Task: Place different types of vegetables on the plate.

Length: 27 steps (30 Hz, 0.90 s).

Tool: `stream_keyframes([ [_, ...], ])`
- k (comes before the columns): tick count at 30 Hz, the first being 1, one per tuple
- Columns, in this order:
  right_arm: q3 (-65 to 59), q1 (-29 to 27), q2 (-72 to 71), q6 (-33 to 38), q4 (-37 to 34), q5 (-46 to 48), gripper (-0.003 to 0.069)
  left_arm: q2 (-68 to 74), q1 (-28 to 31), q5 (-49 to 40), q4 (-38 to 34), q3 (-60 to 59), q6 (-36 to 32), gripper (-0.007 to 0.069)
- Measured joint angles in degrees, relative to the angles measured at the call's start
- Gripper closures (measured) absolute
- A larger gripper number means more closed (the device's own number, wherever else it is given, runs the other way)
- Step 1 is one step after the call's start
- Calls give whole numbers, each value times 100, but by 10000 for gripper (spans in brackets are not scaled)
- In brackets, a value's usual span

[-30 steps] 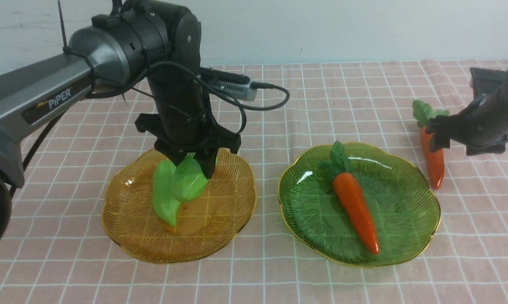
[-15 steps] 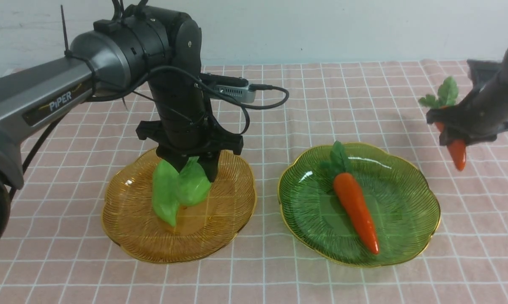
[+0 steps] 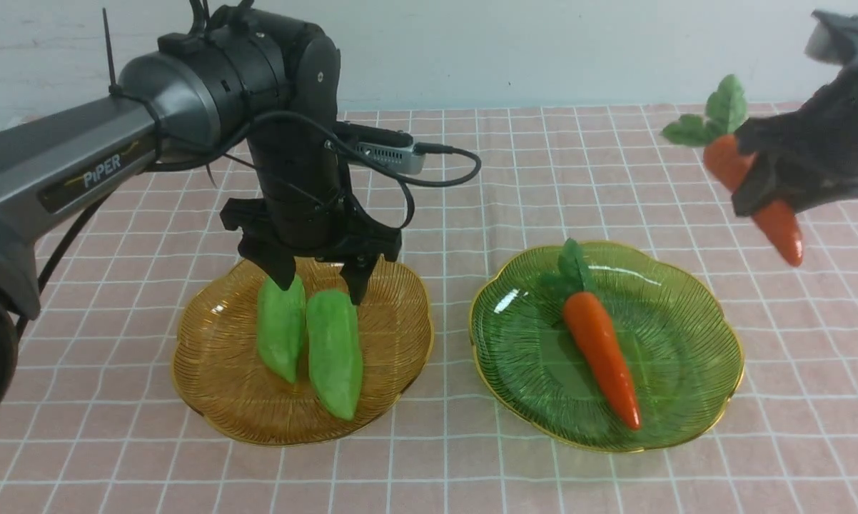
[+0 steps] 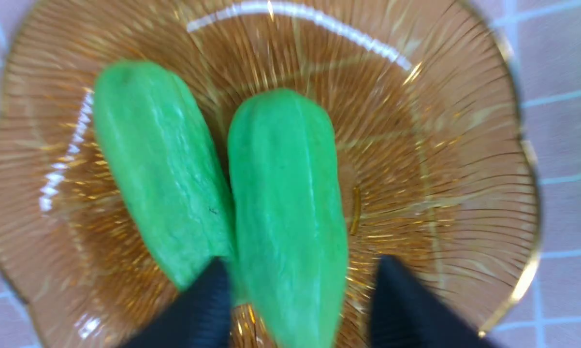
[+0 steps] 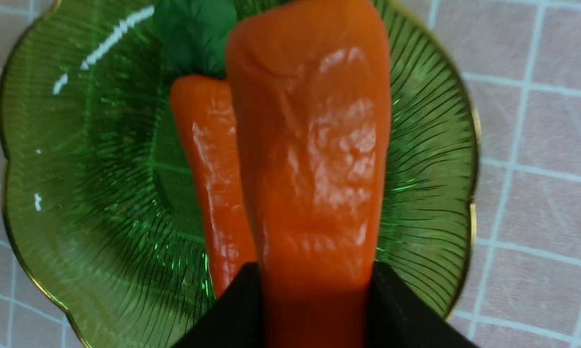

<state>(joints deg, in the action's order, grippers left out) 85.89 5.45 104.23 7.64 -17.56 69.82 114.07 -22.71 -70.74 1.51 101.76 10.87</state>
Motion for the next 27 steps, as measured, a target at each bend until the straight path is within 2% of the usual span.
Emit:
stream_keyframes([
  [3, -280, 365, 272, -10, 120, -360, 422, -567, 0, 6, 0, 5, -69, 524],
  [4, -295, 429, 360, -56, 127, -443, 411, -892, 0, 6, 0, 5, -94, 579],
  [6, -304, 508, 505, -246, 176, -564, 342, -1455, 0, -1, 0, 5, -109, 615],
  [9, -304, 513, 546, -764, 554, -437, 174, -2440, 0, -13, 0, -124, -115, 628],
  [11, -304, 513, 546, -825, 729, -144, 111, -3069, 0, -46, 17, -378, -115, 628],
  [13, -336, 513, 506, -674, 788, -46, 90, -3839, 0, -79, 89, -839, -115, 628],
  [16, -486, 513, 195, -526, 793, -36, 113, -4772, 0, -99, 220, -1548, -77, 628],
  [20, -747, 513, -669, -507, 773, -9, 191, -6009, 0, 29, 387, -2563, 84, 628],
  [24, -1190, 513, -1979, -500, 722, -17, 298, -7461, 0, 758, 623, -3822, 345, 628],
  [27, -1556, 513, -2843, -500, 694, -382, 370, -8313, 0, 1239, 735, -4450, 501, 628],
])
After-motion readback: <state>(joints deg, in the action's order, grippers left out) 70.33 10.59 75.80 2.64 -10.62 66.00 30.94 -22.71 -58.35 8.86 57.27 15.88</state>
